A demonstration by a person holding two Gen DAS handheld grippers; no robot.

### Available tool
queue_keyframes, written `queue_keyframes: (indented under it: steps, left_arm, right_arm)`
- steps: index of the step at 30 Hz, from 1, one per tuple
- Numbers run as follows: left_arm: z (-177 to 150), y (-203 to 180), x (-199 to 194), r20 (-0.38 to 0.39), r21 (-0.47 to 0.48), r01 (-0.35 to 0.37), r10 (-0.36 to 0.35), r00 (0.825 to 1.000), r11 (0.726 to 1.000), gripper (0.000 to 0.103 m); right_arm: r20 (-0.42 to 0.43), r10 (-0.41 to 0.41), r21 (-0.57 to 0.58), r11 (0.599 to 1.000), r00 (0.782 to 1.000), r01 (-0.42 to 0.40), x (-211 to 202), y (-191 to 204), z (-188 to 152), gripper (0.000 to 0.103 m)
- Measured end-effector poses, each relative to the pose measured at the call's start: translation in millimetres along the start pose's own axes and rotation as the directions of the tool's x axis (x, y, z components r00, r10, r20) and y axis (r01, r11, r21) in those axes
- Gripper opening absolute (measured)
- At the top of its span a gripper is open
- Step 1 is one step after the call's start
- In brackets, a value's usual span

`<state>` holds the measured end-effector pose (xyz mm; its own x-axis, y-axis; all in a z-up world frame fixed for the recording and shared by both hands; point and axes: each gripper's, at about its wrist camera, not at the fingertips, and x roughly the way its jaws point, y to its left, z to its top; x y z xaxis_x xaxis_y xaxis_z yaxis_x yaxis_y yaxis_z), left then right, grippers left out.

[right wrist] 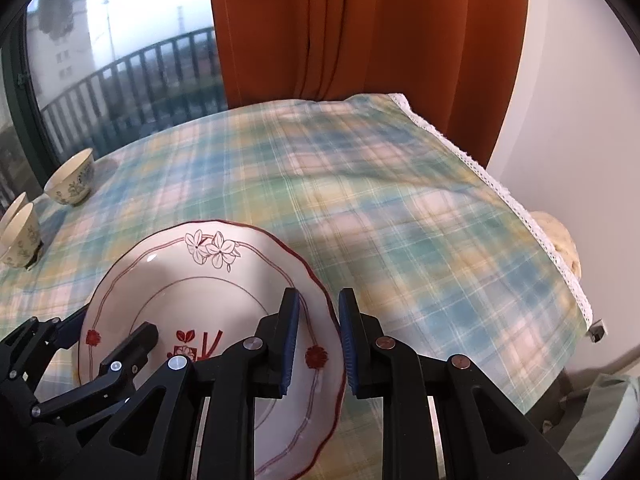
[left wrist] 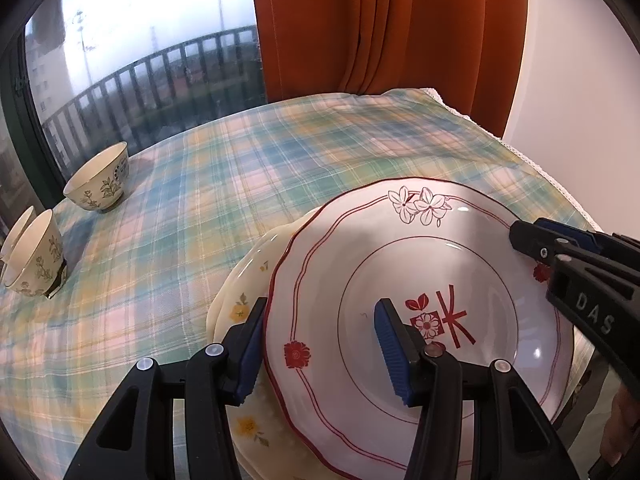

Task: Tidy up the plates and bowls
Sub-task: 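Lower the red-flower plate onto the yellow-flower plates and open both grippers, then move both grippers toward the wide plain cream bowl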

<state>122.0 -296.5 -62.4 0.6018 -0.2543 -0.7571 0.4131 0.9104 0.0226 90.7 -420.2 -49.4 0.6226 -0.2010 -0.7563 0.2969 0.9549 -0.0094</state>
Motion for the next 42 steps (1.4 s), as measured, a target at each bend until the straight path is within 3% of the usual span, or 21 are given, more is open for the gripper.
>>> queue_keyframes:
  steps: [3,7,11,19,21,23,25,31,42]
  left_arm:
    - [-1,3,-1,0.008,0.012,-0.043,0.043,0.999,0.999,0.058]
    - [-5,7,-5,0.008,0.028,-0.036,0.036,0.999,0.999,0.058]
    - [-10,8,-7,0.010,0.053,-0.039,0.038,0.999,0.998,0.058]
    - [-15,27,-20,0.012,0.023,-0.029,0.029,1.000,0.999,0.074]
    - [-17,36,-26,0.018,0.006,-0.023,0.023,1.000,1.000,0.077]
    - [-19,45,-32,0.026,-0.001,-0.028,0.028,0.999,1.000,0.078]
    - [-20,54,-39,0.036,-0.007,-0.033,0.034,0.999,0.999,0.080]
    - [-22,94,-62,0.071,-0.048,-0.060,0.063,0.995,0.997,0.084]
    - [-21,180,-87,0.079,-0.138,-0.139,0.151,0.985,0.981,0.086]
  right_arm:
    - [0.004,-0.018,-0.041,0.999,1.000,0.018,0,10,-2,0.022]
    - [-0.034,0.059,-0.044,0.997,0.998,-0.061,4,20,-10,0.011]
    - [-0.040,0.104,-0.076,0.991,0.994,-0.107,3,43,-15,0.012]
    - [-0.038,0.126,-0.058,0.990,0.991,-0.128,-4,60,-18,0.013]
    - [-0.037,0.124,-0.065,0.990,0.992,-0.126,-8,67,-18,0.019]
    - [-0.039,0.128,-0.069,0.989,0.991,-0.130,-11,73,-18,0.041]
    - [-0.028,0.138,-0.068,0.988,0.990,-0.140,-16,81,-18,0.049]
    - [0.016,0.162,-0.100,0.982,0.987,-0.160,-37,118,-12,0.050]
    - [0.053,0.233,-0.137,0.965,0.971,-0.224,-59,200,4,0.067]
